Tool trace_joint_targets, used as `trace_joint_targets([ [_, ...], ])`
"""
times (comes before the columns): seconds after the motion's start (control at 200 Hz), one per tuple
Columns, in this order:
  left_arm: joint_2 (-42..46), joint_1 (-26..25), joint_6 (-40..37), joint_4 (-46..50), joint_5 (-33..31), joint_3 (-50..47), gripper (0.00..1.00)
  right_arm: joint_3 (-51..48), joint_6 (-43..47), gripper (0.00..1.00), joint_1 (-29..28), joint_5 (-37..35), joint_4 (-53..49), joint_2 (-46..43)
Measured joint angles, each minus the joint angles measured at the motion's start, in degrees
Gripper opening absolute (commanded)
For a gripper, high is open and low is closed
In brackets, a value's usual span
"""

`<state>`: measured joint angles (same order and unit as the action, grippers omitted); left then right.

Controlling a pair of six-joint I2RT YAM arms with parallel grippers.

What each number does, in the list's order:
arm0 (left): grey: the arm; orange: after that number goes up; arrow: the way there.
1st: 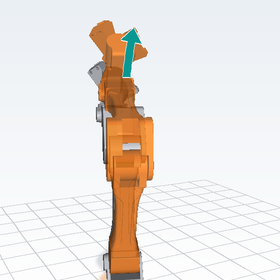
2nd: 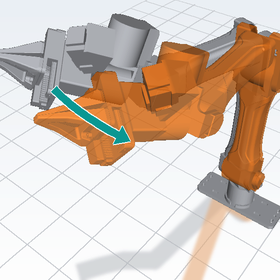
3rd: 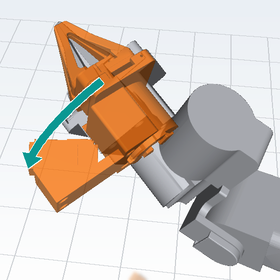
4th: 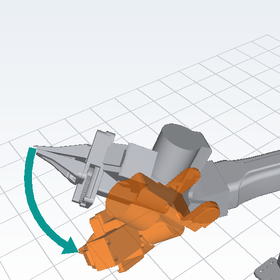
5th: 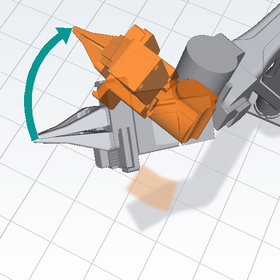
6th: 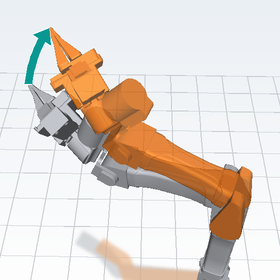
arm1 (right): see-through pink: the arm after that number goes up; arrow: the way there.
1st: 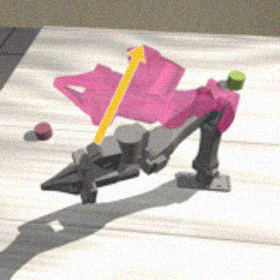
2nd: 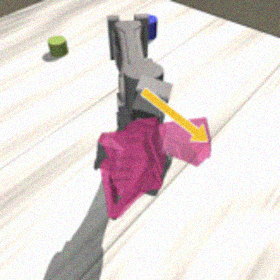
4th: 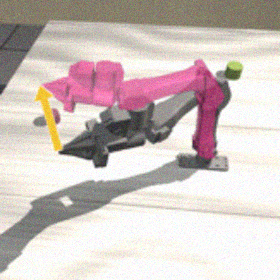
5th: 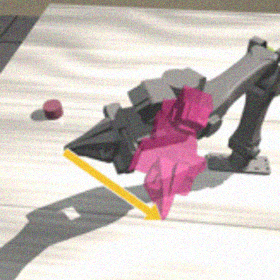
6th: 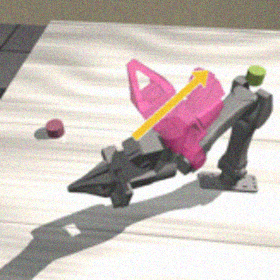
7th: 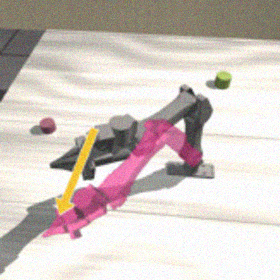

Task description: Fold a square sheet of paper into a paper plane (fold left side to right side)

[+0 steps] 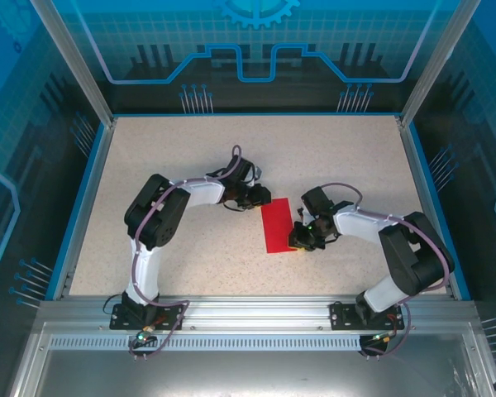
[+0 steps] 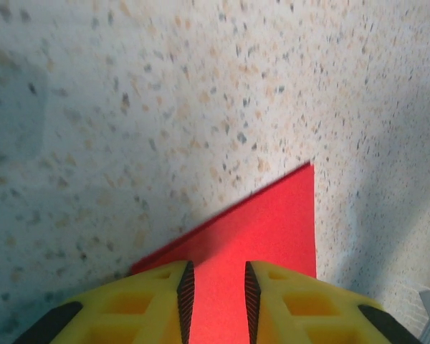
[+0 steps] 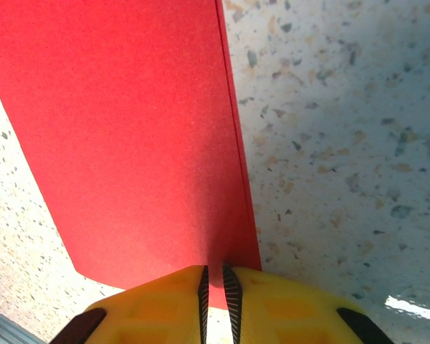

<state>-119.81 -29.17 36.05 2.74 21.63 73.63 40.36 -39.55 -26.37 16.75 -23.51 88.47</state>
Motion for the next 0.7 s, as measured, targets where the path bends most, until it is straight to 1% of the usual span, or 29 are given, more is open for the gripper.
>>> trace_joint_targets([
  [0.24,-2.1,2.78,-0.02,0.48,-1.77,3.56,0.3,-2.64,-3.19,0.2,-2.19,1.4,1.33,-2.27],
  [0.35,-1.99,3.74,-0.13,0.63,-2.16,3.61,0.34,-3.58,-4.72,0.23,-2.73,2.4,2.78,-3.23],
  [0.395,-1.6,3.78,-0.26,1.09,-2.51,3.58,0.35,-3.63,-5.18,0.27,-2.89,2.25,2.71,-3.76],
  [0.49,0.81,3.8,-0.48,2.54,-2.89,2.38,0.36,-3.61,-5.66,0.42,-3.06,1.22,1.95,-6.14],
  [0.62,8.63,3.69,-0.44,4.44,-2.71,-1.9,0.36,-3.19,-5.29,0.7,-3.06,-3.56,0.39,-13.81],
  [0.65,10.51,3.56,-0.42,4.66,-2.62,-2.84,0.36,-3.13,-4.7,0.78,-2.95,-4.96,0.22,-15.85],
  [0.7,13.51,3.15,-0.33,5.18,-2.23,-4.26,0.36,-3.02,-4.37,0.88,-2.45,-7.61,-0.28,-19.39],
])
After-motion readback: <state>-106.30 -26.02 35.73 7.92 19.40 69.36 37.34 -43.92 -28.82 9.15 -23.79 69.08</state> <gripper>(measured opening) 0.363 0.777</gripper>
